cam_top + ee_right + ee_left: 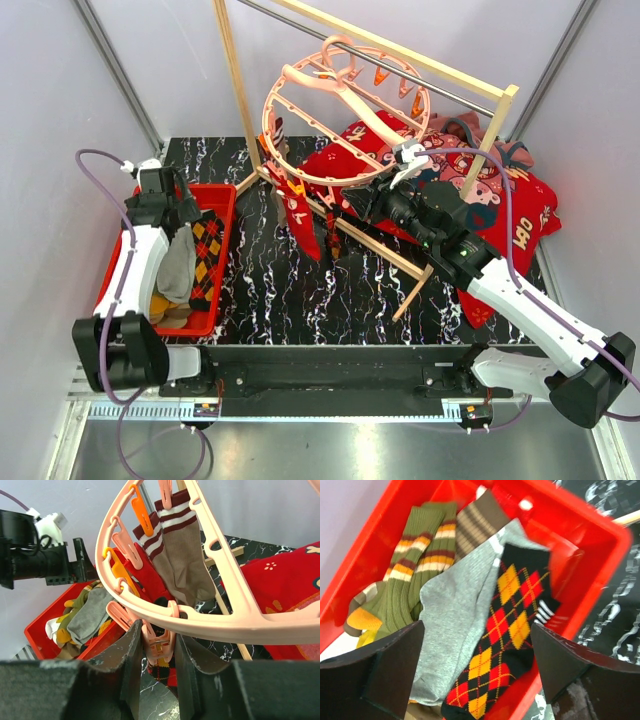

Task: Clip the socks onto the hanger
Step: Open the clamp at the hanger, then pick up the sock from the bin.

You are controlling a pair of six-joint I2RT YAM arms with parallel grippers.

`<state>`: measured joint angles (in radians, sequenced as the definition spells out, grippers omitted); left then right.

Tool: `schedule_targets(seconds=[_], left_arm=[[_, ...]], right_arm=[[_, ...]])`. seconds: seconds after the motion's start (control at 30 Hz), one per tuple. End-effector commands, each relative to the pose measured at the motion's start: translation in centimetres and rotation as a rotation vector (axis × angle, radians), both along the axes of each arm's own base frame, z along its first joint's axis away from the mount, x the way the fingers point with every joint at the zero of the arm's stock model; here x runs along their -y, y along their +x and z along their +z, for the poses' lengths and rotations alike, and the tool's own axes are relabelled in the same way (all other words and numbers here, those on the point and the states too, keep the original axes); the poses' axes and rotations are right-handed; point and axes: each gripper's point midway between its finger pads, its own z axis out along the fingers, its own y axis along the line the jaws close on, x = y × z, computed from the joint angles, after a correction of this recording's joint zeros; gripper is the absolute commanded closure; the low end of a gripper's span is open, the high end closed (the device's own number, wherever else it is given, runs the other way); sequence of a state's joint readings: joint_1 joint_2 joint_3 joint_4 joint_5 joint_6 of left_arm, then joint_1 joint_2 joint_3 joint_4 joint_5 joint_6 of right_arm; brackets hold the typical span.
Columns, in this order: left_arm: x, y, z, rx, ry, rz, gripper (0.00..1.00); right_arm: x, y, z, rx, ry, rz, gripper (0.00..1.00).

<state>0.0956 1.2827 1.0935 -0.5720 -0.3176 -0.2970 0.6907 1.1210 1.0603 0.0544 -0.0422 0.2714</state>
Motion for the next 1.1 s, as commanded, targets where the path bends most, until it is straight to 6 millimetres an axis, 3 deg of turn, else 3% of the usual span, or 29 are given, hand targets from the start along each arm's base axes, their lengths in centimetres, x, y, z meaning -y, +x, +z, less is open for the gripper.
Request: schedule_targets(seconds=[0.0, 0.07, 0.1, 0.17, 0.23, 0.27, 0.3, 0.37, 0.4, 0.47, 0.5, 0.83, 0.97, 1.07], left_arm=[[0.0, 2.1, -0.8, -0.002, -0.062, -0.011, 0.17], [0.4, 3.0, -1.0, -0.024, -0.085, -0.036, 0.27], [0.4, 3.6, -2.3, -0.067, -0.098, -0.041, 0.29], [0.9, 4.7, -2.1, -0.078, -0.126, -0.063, 0.37], [1.2, 5.7, -3.6, -0.112, -0.153, -0.07, 0.4], [1.3, 6.4, -3.3, -0.104, -0.159, -0.072, 0.42], [1.3, 6.7, -4.6, -0.139, -0.168, -0.071, 0.44], [1.4, 7.6, -4.8, -0.156, -0.179, -0.078, 0.46], [1.5, 8.1, -5.9, -0.187, -0.191, -0.083, 0.52], [1.9, 8.8, -6.3, -0.205, -0.209, -0.097, 0.53], [2.1, 9.1, -7.4, -0.232, -0.217, -0.1, 0.54], [1.9, 9.3, -13.6, -0.429, -0.169, -0.093, 0.59], [1.6, 8.9, -15.0, -0.48, -0.147, -0.094, 0.73], [1.4, 8.8, -14.5, -0.482, -0.126, -0.095, 0.86]], right_arm=[[0.5, 0.1, 1.8, 0.053, -0.002, -0.011, 1.0], [0.5, 0.1, 1.5, 0.055, -0.01, -0.008, 1.0], [0.5, 0.0, 1.6, 0.06, -0.012, -0.006, 1.0], [0.6, 0.0, 1.4, 0.066, -0.019, -0.005, 1.0], [0.7, 0.0, 1.3, 0.072, -0.024, -0.011, 1.0], [0.8, -0.1, 1.4, 0.075, -0.022, -0.013, 1.0], [0.9, -0.1, 1.4, 0.077, -0.022, -0.016, 1.0], [0.9, -0.1, 1.5, 0.08, -0.021, -0.015, 1.0], [0.9, -0.2, 1.5, 0.082, -0.018, -0.01, 1.0], [0.8, -0.2, 1.4, 0.081, -0.017, -0.01, 1.0], [0.7, -0.1, 1.3, 0.08, -0.018, -0.007, 1.0], [0.3, 0.1, 0.8, 0.066, -0.021, 0.001, 1.0], [0.2, 0.1, 0.6, 0.06, -0.02, 0.005, 1.0], [0.2, 0.1, 0.6, 0.059, -0.019, 0.002, 1.0]])
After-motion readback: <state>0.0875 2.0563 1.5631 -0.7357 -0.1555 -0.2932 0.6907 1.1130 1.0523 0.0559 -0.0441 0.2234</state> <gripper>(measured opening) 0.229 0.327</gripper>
